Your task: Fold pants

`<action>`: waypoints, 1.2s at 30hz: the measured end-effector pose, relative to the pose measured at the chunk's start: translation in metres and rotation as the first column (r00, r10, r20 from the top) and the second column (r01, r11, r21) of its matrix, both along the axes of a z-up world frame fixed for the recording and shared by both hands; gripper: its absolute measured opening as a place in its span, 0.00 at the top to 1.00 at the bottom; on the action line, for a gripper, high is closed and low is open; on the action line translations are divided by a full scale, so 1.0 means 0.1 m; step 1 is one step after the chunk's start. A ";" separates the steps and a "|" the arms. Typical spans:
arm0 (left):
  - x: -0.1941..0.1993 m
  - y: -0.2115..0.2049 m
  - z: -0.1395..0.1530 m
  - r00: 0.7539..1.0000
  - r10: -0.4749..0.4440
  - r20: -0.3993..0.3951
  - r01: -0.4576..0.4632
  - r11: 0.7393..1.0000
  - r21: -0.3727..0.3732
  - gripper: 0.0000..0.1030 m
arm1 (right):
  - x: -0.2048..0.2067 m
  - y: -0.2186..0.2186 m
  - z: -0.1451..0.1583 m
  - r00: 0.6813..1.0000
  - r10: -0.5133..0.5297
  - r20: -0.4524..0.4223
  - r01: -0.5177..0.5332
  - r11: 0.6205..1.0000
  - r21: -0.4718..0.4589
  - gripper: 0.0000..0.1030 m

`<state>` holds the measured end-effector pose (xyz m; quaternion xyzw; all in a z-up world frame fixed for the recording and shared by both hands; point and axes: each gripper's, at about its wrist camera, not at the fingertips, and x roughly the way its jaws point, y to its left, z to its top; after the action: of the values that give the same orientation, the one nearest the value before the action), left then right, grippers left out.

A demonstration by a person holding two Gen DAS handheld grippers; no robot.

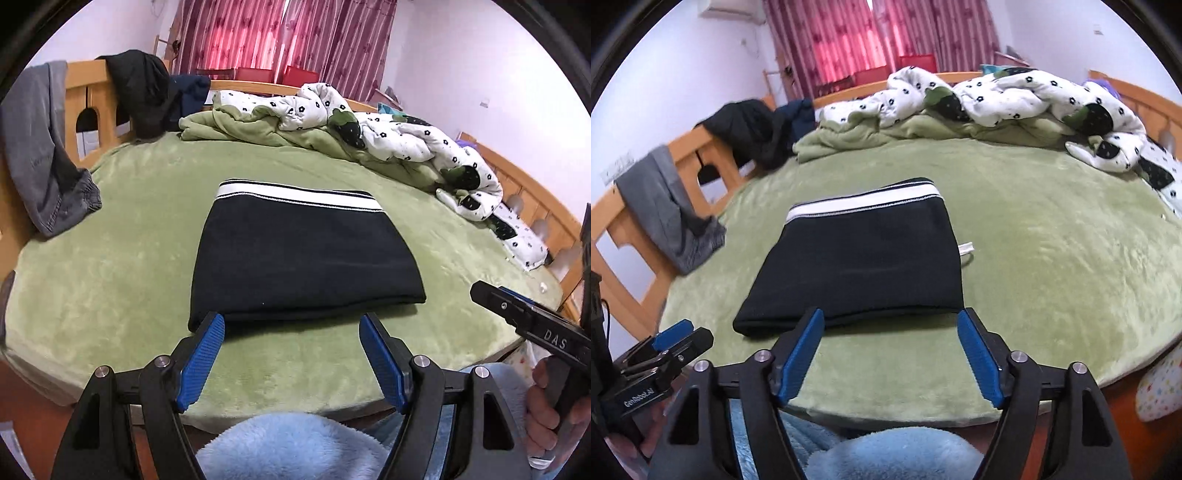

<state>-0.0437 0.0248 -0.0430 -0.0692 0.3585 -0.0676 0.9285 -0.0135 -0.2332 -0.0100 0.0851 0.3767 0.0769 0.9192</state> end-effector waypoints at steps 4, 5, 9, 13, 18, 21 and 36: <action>0.01 -0.03 -0.01 1.000 -0.011 -0.020 0.011 1.000 -0.003 0.28 | -0.04 0.08 0.00 1.000 -0.019 0.010 0.019 0.997 -0.077 0.23; 0.02 -0.02 -0.01 1.000 -0.012 -0.022 0.012 1.000 -0.003 0.28 | -0.07 0.08 0.00 1.000 -0.024 0.014 0.026 0.996 -0.091 0.22; 0.02 0.00 -0.02 1.000 -0.001 -0.023 0.001 1.000 -0.002 0.28 | -0.09 0.13 -0.01 1.000 -0.028 0.010 0.029 0.991 -0.131 0.22; 0.04 0.03 -0.03 1.000 -0.010 -0.029 0.009 1.000 -0.020 0.28 | -0.06 0.07 -0.03 1.000 -0.028 -0.004 0.027 0.993 -0.117 0.22; 0.04 0.06 -0.04 0.999 0.004 -0.032 -0.005 1.000 -0.025 0.28 | -0.09 0.04 -0.03 0.999 -0.041 0.006 0.042 0.993 -0.108 0.22; 0.04 0.05 -0.04 1.000 0.004 -0.030 -0.004 1.000 -0.016 0.28 | -0.09 0.04 -0.03 0.999 -0.043 0.002 0.043 0.992 -0.117 0.22; 0.05 0.05 -0.03 1.000 0.008 -0.029 -0.008 1.000 -0.005 0.28 | -0.08 0.05 -0.03 0.999 -0.050 -0.003 0.049 0.989 -0.140 0.22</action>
<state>-0.0392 0.0294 -0.0461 -0.0739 0.3713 -0.0640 0.9233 -0.0217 -0.2286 -0.0133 0.0302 0.3818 0.0271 0.9234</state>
